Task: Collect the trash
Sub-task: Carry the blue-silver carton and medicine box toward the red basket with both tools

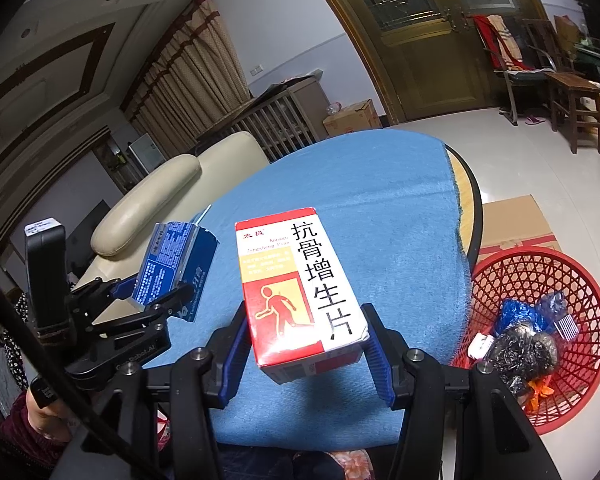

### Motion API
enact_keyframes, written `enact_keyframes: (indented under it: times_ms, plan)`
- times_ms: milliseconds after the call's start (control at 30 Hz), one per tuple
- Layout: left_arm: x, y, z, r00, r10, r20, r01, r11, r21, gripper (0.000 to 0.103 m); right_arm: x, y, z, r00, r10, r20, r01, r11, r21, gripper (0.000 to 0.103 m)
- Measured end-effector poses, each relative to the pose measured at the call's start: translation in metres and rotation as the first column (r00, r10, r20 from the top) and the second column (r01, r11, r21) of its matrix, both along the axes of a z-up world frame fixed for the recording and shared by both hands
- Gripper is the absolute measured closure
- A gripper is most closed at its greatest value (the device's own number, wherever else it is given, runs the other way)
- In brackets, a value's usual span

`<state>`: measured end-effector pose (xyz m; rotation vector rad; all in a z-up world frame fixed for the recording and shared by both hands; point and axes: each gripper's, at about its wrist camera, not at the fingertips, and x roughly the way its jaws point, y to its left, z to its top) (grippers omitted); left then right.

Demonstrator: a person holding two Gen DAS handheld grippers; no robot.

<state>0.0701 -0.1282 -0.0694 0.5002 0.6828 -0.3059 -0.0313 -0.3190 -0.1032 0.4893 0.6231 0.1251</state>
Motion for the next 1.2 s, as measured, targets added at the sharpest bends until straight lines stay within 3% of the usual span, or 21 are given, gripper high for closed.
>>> enact_keyframes:
  times_ms: [1200]
  plan:
    - [-0.011,-0.017,-0.012,0.998,-0.057,-0.029,0.058,0.998,0.037,0.045,-0.009,-0.012,-0.001,0.999,-0.051,-0.015,0.052,0.998,0.032,0.048]
